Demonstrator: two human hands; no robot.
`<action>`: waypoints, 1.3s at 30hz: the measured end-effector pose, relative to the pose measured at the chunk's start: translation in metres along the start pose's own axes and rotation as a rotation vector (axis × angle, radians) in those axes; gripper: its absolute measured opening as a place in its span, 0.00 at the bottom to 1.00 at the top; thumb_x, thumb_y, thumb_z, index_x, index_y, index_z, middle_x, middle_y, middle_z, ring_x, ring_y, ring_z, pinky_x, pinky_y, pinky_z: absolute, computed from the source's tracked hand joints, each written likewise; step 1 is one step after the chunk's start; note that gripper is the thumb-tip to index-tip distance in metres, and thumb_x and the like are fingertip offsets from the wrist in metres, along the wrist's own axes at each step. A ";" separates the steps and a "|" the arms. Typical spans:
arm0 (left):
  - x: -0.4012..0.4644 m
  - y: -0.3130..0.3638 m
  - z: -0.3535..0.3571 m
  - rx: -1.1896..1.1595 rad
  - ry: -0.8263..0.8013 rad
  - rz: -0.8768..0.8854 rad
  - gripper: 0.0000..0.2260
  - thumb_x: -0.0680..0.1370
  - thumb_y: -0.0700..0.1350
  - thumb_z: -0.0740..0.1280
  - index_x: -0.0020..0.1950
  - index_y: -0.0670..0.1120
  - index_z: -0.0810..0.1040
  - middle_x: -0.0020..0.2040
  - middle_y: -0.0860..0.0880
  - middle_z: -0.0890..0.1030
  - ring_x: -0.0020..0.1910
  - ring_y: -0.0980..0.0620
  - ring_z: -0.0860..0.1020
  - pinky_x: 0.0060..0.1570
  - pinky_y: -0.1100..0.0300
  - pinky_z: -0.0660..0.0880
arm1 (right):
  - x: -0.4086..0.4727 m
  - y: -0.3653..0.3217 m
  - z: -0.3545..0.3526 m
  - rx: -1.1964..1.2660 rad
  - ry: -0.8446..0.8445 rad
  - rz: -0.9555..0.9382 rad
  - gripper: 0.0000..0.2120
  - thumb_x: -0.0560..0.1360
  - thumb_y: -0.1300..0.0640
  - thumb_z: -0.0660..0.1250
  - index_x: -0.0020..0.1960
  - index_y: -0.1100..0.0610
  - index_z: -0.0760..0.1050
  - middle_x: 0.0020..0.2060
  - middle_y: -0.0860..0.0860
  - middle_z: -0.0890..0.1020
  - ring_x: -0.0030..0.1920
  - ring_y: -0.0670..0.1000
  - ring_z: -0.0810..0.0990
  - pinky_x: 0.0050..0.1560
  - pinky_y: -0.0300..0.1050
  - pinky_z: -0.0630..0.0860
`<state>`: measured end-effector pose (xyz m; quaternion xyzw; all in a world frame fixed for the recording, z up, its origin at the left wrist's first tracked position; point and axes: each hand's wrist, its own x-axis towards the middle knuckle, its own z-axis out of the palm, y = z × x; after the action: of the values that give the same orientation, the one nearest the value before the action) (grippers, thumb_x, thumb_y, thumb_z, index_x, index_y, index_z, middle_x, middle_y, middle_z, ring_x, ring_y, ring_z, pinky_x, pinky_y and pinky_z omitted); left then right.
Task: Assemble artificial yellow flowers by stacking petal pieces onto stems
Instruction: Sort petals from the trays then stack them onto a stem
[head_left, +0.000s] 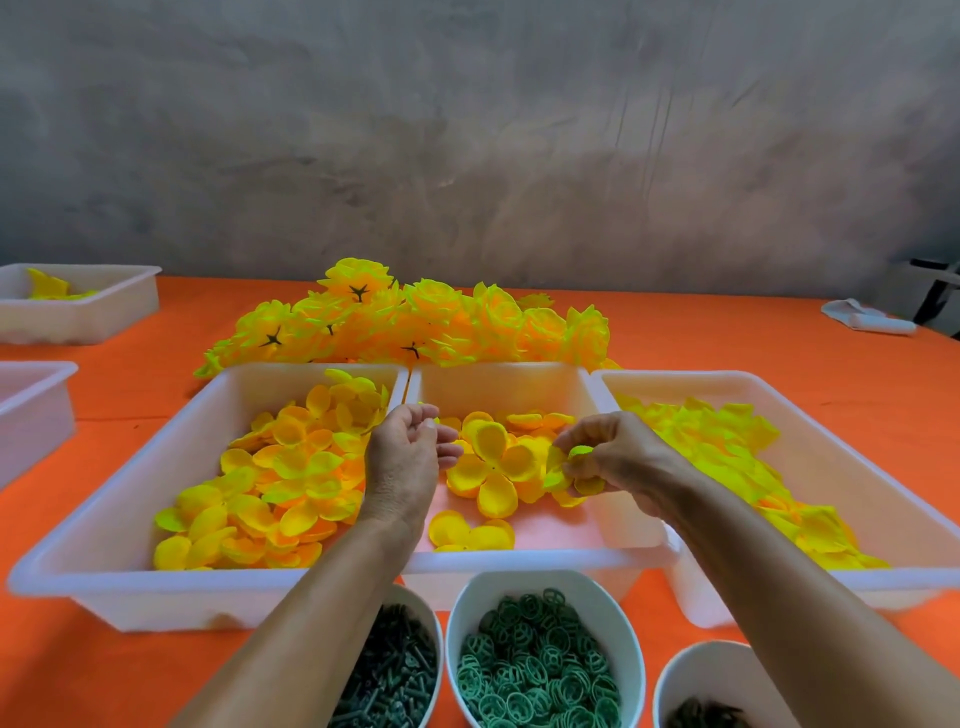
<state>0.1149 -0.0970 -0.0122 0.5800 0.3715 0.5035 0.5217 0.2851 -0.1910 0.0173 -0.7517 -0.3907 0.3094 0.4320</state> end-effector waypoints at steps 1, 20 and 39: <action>0.000 0.000 0.000 0.000 0.002 0.001 0.08 0.82 0.37 0.55 0.52 0.44 0.73 0.40 0.45 0.79 0.35 0.51 0.78 0.33 0.67 0.77 | 0.000 0.000 0.000 -0.052 0.011 -0.017 0.16 0.68 0.78 0.65 0.40 0.58 0.79 0.40 0.60 0.81 0.33 0.54 0.80 0.37 0.47 0.79; 0.002 -0.004 0.000 -0.009 0.018 -0.001 0.08 0.82 0.36 0.55 0.50 0.44 0.73 0.38 0.45 0.79 0.33 0.51 0.78 0.31 0.66 0.76 | 0.008 -0.020 0.078 -0.938 -0.414 -0.124 0.20 0.71 0.52 0.73 0.29 0.59 0.67 0.27 0.53 0.73 0.32 0.54 0.74 0.30 0.42 0.71; 0.000 -0.005 0.009 0.386 -0.382 -0.171 0.14 0.76 0.40 0.69 0.61 0.42 0.73 0.58 0.38 0.77 0.56 0.40 0.77 0.44 0.48 0.79 | 0.005 0.009 0.031 0.387 -0.383 -0.044 0.10 0.79 0.67 0.58 0.55 0.66 0.76 0.45 0.61 0.81 0.40 0.55 0.81 0.46 0.49 0.78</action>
<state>0.1245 -0.0986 -0.0165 0.7196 0.4030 0.2590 0.5027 0.2654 -0.1771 -0.0045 -0.5744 -0.4149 0.5053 0.4925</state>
